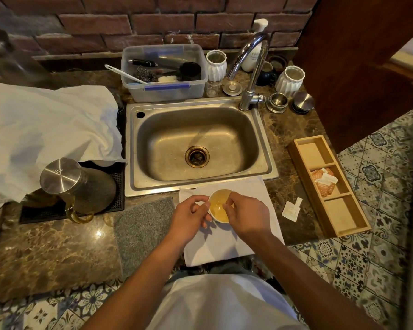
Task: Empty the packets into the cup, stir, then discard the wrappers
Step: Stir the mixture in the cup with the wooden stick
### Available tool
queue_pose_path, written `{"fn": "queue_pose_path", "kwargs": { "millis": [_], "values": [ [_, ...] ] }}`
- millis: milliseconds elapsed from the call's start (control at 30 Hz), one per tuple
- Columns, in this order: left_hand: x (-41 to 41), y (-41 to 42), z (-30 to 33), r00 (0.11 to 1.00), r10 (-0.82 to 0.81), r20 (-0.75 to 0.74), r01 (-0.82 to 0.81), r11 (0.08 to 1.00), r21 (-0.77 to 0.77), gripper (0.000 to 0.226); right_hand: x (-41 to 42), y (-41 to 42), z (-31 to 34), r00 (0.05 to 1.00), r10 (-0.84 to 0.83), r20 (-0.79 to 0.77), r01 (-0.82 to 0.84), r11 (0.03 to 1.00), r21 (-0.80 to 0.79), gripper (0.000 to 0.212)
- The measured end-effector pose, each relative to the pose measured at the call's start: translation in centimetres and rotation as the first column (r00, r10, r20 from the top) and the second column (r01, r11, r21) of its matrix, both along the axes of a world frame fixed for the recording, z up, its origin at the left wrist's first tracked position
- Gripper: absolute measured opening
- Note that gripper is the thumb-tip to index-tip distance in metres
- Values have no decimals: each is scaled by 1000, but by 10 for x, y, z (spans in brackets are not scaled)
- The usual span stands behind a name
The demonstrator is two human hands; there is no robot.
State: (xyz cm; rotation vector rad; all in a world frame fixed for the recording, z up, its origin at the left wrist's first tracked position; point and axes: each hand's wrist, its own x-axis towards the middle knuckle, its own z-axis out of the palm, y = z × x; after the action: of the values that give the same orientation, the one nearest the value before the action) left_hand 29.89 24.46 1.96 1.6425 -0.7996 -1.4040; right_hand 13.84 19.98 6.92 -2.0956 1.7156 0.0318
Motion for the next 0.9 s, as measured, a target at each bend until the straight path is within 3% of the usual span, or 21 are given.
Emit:
{"fn": "queue_pose_path", "kwargs": {
  "millis": [233,467,700,900],
  "values": [
    [0,-1,0,1000,-1,0,1,1000,4,14,-11,6,2,995,87,-53,-82,992,101,29],
    [0,-1,-1,1000,2,-21,-2,1000,-6,14,-24,-7,7,992,49,-114,-48,999,16,26],
    [1,-1,0,1000,4,-25,-4,1000,0,13,-14,-18,3,999,-20,-45,18,999,-45,27],
    [1,-2,1,1000,7,-25,-7,1000,7,14,-10,-12,-1,1000,8,-22,-8,1000,16,29]
  ]
}}
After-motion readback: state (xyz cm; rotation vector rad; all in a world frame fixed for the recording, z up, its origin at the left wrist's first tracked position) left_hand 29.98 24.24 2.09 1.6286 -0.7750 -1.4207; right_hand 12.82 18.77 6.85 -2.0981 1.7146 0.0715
